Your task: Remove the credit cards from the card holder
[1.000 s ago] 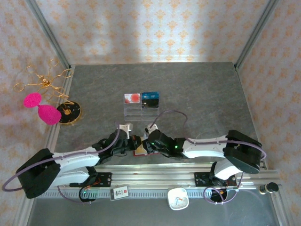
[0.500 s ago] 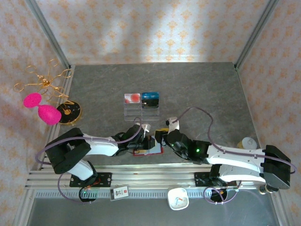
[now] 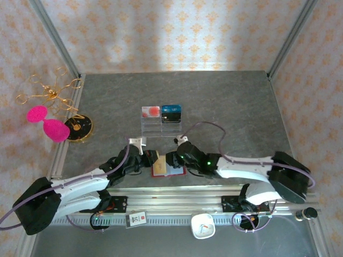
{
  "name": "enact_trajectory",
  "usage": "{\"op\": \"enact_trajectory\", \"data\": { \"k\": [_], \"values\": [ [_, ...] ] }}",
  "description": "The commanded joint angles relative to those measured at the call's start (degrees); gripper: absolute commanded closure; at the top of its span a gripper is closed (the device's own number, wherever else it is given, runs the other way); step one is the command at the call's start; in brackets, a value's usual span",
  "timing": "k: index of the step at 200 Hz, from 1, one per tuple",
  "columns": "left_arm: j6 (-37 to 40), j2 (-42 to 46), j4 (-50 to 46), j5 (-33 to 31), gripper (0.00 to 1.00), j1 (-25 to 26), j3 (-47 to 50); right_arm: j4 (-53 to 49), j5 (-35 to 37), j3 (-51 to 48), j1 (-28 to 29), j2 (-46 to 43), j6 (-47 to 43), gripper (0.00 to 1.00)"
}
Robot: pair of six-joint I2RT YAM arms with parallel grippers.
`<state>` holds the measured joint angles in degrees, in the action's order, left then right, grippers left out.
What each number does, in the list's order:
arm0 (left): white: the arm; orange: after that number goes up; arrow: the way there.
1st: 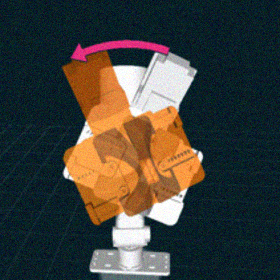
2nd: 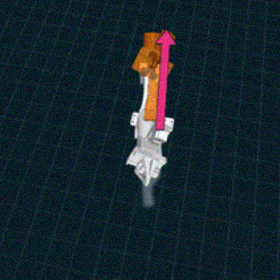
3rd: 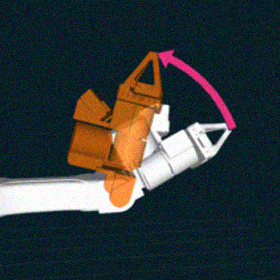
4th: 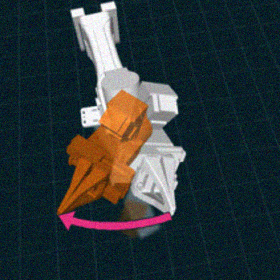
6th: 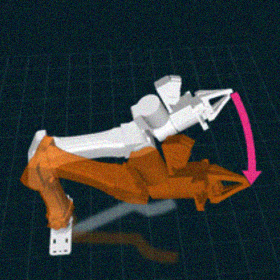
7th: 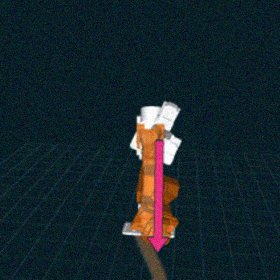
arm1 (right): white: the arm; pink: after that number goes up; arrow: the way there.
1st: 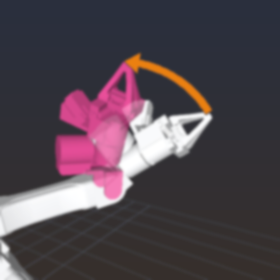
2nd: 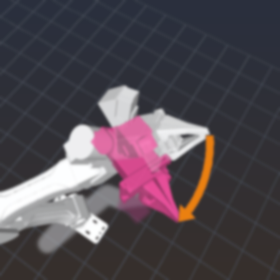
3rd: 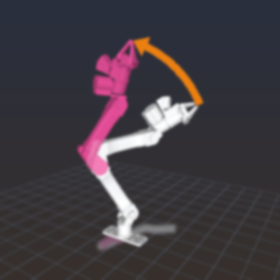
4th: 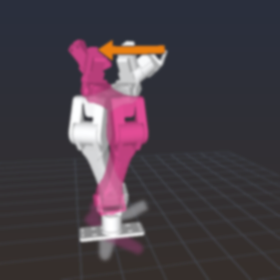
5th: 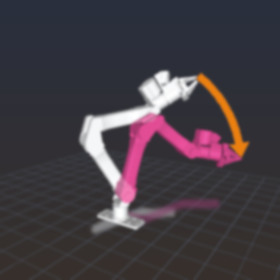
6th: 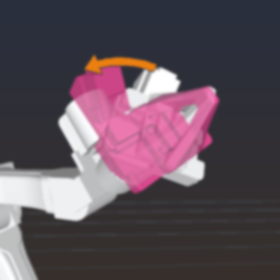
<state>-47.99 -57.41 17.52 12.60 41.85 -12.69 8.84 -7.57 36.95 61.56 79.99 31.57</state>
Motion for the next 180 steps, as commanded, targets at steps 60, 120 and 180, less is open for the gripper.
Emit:
{"op": "enact_trajectory", "data": {
  "k": [60,120,180],
  "values": [
    [2.2,-2.5,1.4,0.7,0.97,-0.5,3.3,0.1,-13.4,3.6,-4.7,10.8,4.7,0.78],
    [2.9,-6.0,1.8,0.8,1.00,-0.5,3.1,0.0,-13.3,3.6,-5.6,13.2,5.4,0.79],
    [3.2,-8.9,1.6,2.1,1.00,-0.4,3.2,0.9,-15.6,4.5,-5.9,15.7,5.0,0.81]
  ]
}}
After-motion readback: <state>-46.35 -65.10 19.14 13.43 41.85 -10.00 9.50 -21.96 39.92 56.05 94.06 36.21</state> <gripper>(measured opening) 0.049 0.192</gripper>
